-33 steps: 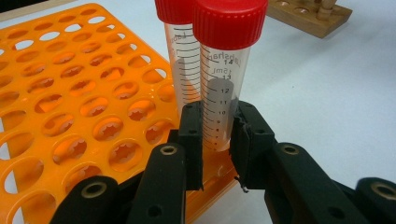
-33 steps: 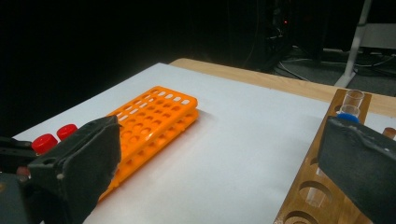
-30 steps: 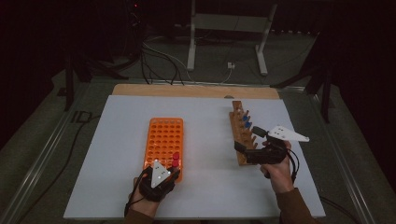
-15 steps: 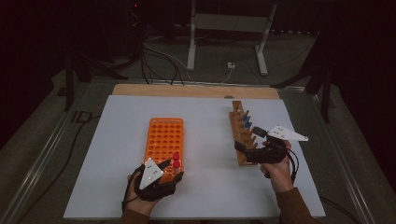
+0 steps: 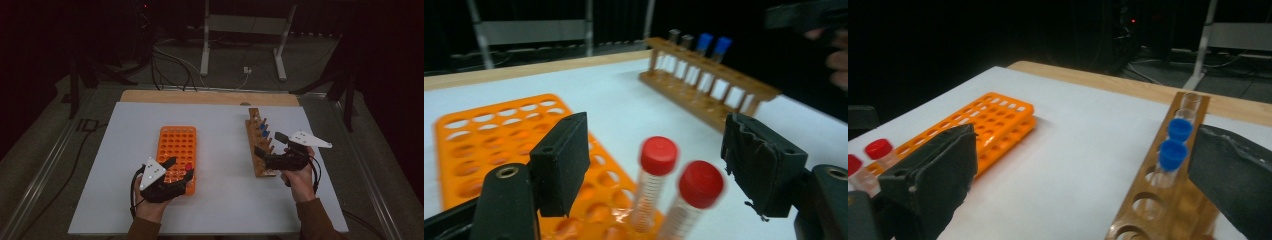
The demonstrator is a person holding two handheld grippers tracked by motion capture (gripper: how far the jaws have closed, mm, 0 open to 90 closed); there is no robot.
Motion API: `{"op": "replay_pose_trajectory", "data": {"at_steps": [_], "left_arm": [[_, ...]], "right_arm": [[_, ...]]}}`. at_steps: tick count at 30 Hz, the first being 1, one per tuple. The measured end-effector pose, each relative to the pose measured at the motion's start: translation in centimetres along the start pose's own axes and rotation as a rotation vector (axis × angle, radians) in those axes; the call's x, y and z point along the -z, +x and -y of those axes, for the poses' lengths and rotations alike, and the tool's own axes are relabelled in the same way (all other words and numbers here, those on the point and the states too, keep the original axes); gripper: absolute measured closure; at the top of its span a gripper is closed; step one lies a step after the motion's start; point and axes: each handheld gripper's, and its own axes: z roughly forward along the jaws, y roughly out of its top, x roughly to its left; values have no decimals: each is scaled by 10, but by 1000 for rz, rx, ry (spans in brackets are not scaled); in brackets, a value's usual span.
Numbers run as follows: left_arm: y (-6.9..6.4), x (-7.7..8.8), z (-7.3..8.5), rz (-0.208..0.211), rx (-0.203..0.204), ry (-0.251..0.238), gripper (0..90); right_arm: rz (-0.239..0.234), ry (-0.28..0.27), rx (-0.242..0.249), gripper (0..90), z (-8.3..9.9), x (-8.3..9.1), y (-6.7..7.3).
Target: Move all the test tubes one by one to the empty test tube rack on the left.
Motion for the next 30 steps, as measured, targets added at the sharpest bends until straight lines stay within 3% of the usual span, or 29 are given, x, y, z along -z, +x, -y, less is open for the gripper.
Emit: {"op": "replay_pose_trajectory", "data": {"at_steps": [4,9,16,21,24,28,30], "left_arm": [[2,-2,1,-16,7,12,306],[2,-3,1,-20,6,18,306],[6,-1,0,-12,20,-3,273],[13,4,-5,-25,31,-28,177],[24,7,-6,-4,73,-27,166],[32,9,-7,-2,90,-28,163],[34,10,-7,-25,89,-26,83]], "right_arm": [[37,-5,14,1,-5,-1,-6],[85,3,-5,1,-5,-5,-19],[144,60,-41,73,2,-21,-39],[160,104,-32,245,9,-36,-43],[169,130,-10,398,13,-44,-42],[183,144,-2,561,15,-48,-41],[194,147,-2,630,16,-50,-41]]}}
